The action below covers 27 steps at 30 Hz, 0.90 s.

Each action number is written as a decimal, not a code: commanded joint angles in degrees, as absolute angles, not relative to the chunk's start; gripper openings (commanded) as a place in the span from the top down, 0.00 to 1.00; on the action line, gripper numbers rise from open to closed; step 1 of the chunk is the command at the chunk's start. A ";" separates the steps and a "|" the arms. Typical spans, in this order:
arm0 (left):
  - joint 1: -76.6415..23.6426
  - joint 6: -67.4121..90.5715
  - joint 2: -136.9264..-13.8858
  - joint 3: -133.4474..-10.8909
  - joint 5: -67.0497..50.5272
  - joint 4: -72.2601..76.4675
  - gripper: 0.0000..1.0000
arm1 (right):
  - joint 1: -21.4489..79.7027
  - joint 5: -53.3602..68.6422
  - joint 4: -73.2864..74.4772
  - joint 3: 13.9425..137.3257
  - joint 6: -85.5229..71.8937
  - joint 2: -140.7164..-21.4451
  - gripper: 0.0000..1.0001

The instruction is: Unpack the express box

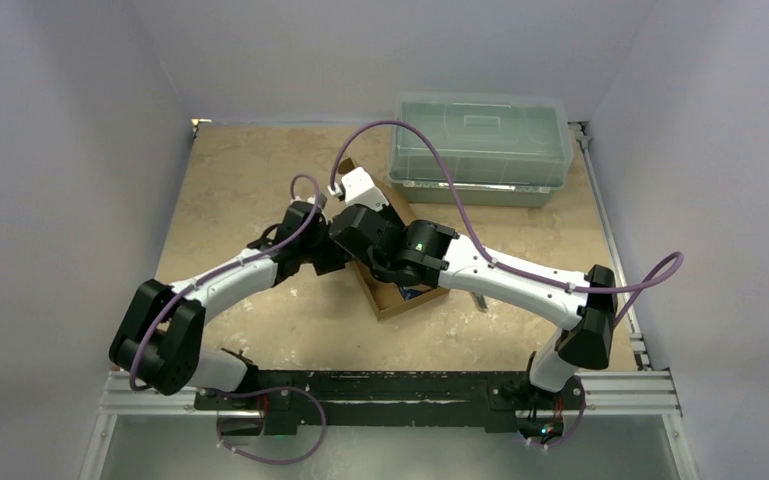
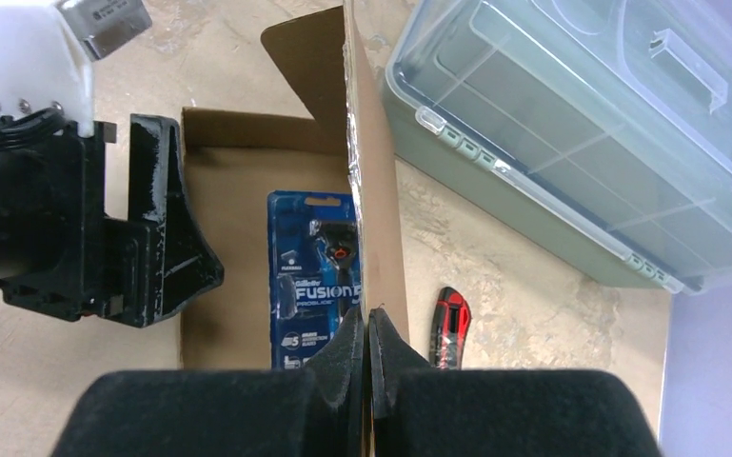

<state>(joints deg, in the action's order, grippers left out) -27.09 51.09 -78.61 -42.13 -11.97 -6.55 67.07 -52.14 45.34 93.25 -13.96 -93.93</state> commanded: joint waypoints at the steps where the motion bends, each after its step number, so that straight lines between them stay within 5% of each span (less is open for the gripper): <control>1: -27.25 47.32 -80.59 -43.63 -7.66 -6.72 0.39 | 66.80 -50.64 44.42 93.95 -14.50 -90.47 1.00; 18: -22.90 35.87 -79.53 -45.54 5.07 -17.88 0.45 | 56.31 -27.45 35.13 88.47 -12.15 -80.84 1.00; 27: -20.65 31.44 -72.45 -49.09 4.65 -25.82 0.36 | 49.47 -23.41 33.07 88.47 -12.47 -81.85 1.00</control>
<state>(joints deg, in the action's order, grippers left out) -20.93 35.42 -76.84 -44.80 3.75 -21.28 53.06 -27.00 37.52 88.25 -12.36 -82.24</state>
